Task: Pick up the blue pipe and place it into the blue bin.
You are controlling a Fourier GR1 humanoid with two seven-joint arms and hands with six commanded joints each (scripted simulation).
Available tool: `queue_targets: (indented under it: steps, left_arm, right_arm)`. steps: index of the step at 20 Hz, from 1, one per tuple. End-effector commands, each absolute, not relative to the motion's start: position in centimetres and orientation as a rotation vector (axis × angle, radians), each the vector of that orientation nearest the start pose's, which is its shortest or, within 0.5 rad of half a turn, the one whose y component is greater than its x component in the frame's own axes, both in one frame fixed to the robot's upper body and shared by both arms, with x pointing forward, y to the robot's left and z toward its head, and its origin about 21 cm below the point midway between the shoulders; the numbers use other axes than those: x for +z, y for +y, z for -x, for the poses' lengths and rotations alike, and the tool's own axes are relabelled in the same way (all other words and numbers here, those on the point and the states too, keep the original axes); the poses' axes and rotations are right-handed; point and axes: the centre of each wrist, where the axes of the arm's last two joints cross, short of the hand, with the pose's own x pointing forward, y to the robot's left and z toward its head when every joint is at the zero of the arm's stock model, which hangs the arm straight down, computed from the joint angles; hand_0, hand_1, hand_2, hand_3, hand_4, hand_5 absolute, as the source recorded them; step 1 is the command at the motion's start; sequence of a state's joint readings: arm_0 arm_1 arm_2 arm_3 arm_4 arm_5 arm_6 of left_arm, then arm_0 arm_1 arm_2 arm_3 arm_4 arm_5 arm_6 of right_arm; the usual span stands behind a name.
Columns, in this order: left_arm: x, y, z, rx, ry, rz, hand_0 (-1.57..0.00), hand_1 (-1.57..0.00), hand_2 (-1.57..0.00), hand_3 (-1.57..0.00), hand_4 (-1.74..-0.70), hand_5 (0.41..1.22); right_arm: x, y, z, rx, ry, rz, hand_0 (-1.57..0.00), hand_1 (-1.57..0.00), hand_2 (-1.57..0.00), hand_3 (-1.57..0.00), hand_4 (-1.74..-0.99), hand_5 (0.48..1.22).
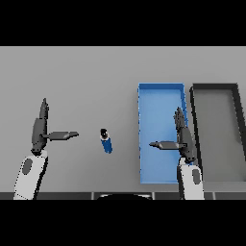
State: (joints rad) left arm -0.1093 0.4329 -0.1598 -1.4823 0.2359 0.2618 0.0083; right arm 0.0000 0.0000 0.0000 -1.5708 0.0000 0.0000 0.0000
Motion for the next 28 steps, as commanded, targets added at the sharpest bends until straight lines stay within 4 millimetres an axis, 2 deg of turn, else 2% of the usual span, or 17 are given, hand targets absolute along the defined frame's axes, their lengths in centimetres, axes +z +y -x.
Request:
queue_targets:
  steps: [1,6,8,10,15,17,22,24,27,28]
  left_arm:
    - [2.7,29.1,-27.3,-0.086,-1.554,-0.25,0.0,0.0,0.0,0.0,-1.19,0.605]
    - [2.7,29.0,-27.5,-0.087,-1.557,-0.248,0.0,0.0,0.0,0.0,-1.19,0.605]
    - [2.8,31.7,-26.6,-0.299,-1.543,-0.132,0.0,0.0,0.0,0.0,-1.19,0.606]
    - [2.5,32.8,-26.5,-0.378,-1.528,-0.08,0.0,0.0,0.0,0.0,-1.19,0.604]
    - [3.0,33.4,-25.9,-0.509,-1.541,-0.021,0.0,0.0,0.0,0.0,-1.16,0.605]
    - [2.8,32.8,-25.2,-0.589,-1.496,0.065,0.0,0.0,0.0,0.0,-1.17,0.592]
    - [3.1,29.7,-23.6,-0.727,-1.423,0.2,0.0,0.0,0.0,0.0,-1.19,0.532]
    - [3.3,28.0,-23.8,-0.767,-1.425,0.243,0.0,0.0,0.0,0.0,-1.2,0.517]
    - [2.6,25.7,-23.8,-0.817,-1.38,0.271,0.0,0.0,0.0,0.0,-1.21,0.494]
    - [2.2,25.2,-23.7,-0.825,-1.382,0.271,0.0,0.0,0.0,0.0,-1.21,0.488]
  right_arm:
    - [-0.2,-22.8,-24.9,-0.001,-1.57,0.001,0.0,0.0,0.0,0.0,-1.254,0.598]
    - [-0.1,-22.9,-25.3,-0.004,-1.566,-0.002,0.0,0.0,0.0,0.0,-1.254,0.598]
    - [0.1,-24.4,-23.6,0.21,-1.614,0.083,0.0,0.0,0.0,0.0,-1.255,0.597]
    - [0.5,-24.5,-22.6,0.298,-1.616,0.119,0.0,0.0,0.0,0.0,-1.249,0.598]
    - [1.0,-24.0,-22.1,0.336,-1.598,0.111,0.0,0.0,0.0,0.0,-1.226,0.593]
    - [0.8,-24.4,-22.3,0.341,-1.594,0.12,0.0,0.0,0.0,0.0,-1.226,0.596]
    - [0.9,-24.1,-22.6,0.354,-1.622,0.087,0.0,0.0,0.0,0.0,-1.254,0.626]
    - [0.7,-24.5,-22.6,0.352,-1.612,0.096,0.0,0.0,0.0,0.0,-1.273,0.636]
    - [0.8,-24.3,-22.2,0.35,-1.621,0.084,0.0,0.0,0.0,0.0,-1.29,0.646]
    - [0.7,-24.4,-22.7,0.346,-1.617,0.089,0.0,0.0,0.0,0.0,-1.296,0.651]
